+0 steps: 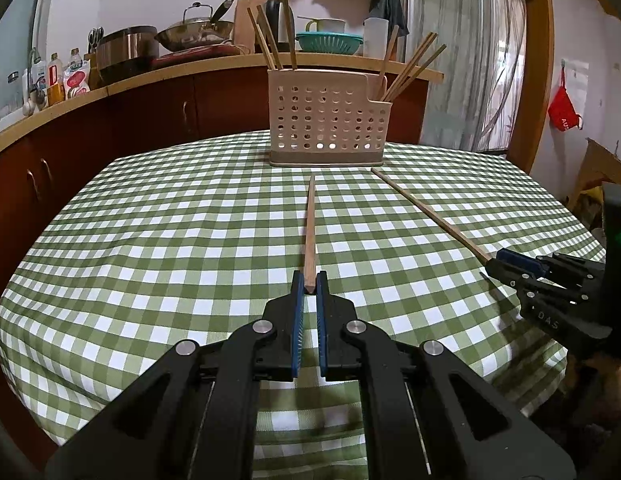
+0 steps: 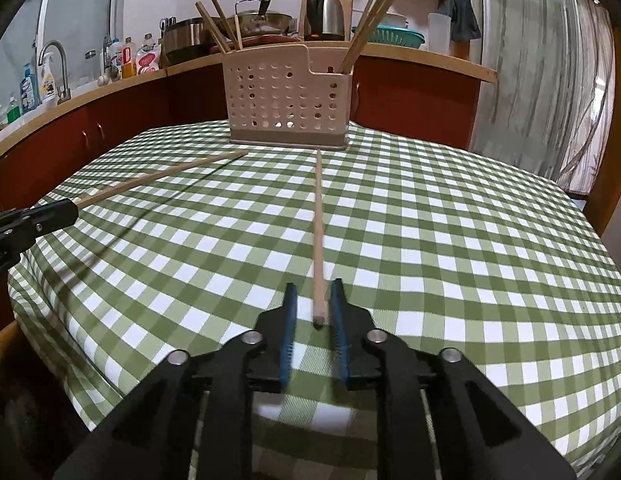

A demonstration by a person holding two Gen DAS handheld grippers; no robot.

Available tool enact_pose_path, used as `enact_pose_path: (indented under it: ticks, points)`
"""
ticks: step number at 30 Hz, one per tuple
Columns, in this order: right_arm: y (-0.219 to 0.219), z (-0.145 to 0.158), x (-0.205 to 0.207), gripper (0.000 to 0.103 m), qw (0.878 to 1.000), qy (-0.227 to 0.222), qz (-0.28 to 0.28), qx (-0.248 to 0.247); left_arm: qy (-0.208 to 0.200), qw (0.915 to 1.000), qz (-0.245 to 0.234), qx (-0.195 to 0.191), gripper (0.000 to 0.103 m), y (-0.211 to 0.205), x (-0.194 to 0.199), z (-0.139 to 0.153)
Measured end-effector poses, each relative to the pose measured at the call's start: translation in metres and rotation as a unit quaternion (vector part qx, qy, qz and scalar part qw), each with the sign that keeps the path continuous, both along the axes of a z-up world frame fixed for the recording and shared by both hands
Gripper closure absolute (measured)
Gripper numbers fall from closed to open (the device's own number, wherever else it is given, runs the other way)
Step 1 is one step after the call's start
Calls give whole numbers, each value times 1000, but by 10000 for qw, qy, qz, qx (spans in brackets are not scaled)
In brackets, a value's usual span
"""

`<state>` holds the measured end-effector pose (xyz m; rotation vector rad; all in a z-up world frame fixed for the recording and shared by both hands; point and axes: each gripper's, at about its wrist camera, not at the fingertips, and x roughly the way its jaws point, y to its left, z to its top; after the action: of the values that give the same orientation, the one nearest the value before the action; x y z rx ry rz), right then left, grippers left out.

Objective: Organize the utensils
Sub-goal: 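Lift both held chopsticks and carry them toward the beige basket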

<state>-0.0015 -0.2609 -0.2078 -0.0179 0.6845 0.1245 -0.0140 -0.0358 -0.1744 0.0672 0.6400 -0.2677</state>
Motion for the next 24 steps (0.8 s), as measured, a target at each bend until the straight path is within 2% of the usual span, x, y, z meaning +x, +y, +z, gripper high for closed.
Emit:
enact_pose_path:
  ticks: [7, 9, 14, 24]
  points:
    - [-4, -4, 3, 80, 9998, 129, 23, 126, 10, 10000, -1, -3, 96, 0, 0, -1]
    - [0, -3, 3, 95, 9998, 121, 117, 81, 9, 10000, -1, -6, 96, 0, 0, 0]
    - [1, 2, 4, 96, 9999, -14, 119, 28, -45, 10000, -12, -7, 96, -1, 0, 1]
    - [-6, 39, 3, 96, 9984, -558, 31, 110, -366, 9992, 54, -123, 96, 5, 1, 26]
